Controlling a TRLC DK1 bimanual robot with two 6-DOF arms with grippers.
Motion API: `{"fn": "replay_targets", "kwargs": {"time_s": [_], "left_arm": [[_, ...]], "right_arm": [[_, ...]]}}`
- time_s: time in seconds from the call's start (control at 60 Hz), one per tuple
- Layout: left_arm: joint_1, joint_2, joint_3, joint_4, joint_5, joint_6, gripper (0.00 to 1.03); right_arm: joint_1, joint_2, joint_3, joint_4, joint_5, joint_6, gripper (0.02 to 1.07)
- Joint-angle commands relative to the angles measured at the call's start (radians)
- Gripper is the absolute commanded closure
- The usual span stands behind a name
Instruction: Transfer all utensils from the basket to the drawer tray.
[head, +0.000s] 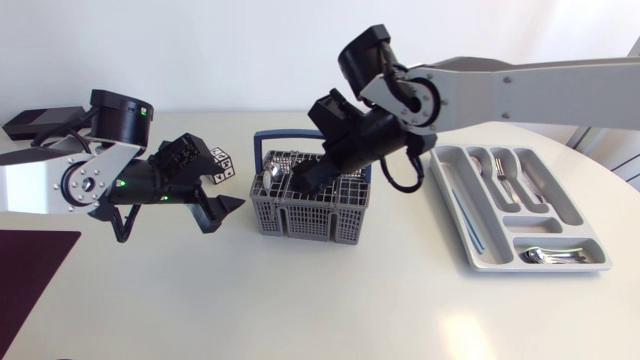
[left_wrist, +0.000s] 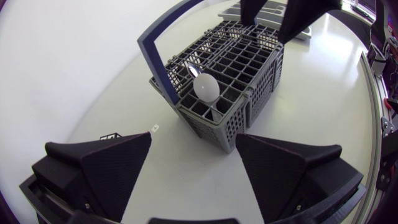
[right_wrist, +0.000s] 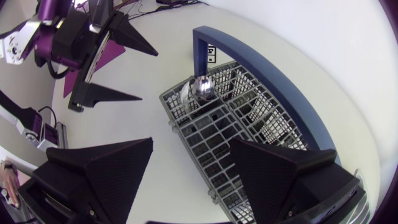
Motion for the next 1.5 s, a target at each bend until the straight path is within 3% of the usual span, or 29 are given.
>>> {"fn": "replay_targets", "kwargs": {"time_s": [0.0,0.05,0.15,0.333,0.467,0.633,0.75,0.9,1.183,1.483], "left_arm": [[0.007,0.017,-0.04,0.024,0.015,0.035,0.09],[0.009,0.018,-0.046,0.035,0.024,0.037,0.09],[0.021,0.018,-0.06,0.056,0.057,0.042,0.09],[0.021,0.02,-0.082,0.099,0.081,0.034,0.09],[0.01,0.032,-0.086,0.121,0.081,0.025,0.09],[-0.004,0.043,-0.091,0.131,0.081,0.019,0.09],[-0.004,0.043,-0.091,0.131,0.081,0.019,0.09],[-0.007,0.041,-0.099,0.131,0.081,0.016,0.09],[-0.016,0.035,-0.111,0.133,0.081,0.014,0.09],[-0.028,0.026,-0.123,0.131,0.081,0.014,0.09]], "right_arm": [[0.016,0.078,0.071,0.01,0.013,0.075,0.22],[0.022,0.116,0.111,0.01,0.013,0.095,0.29],[0.039,0.179,0.175,0.01,0.019,0.127,0.32],[0.068,0.236,0.228,0.028,0.028,0.172,0.46],[0.086,0.254,0.218,0.051,0.062,0.192,0.48],[0.091,0.245,0.178,0.13,0.082,0.221,0.66],[0.102,0.257,0.177,0.14,0.094,0.232,0.67],[0.111,0.274,0.165,0.16,0.101,0.236,0.84],[0.112,0.286,0.149,0.168,0.116,0.236,0.89],[0.112,0.277,0.103,0.242,0.119,0.223,1.0]]}}
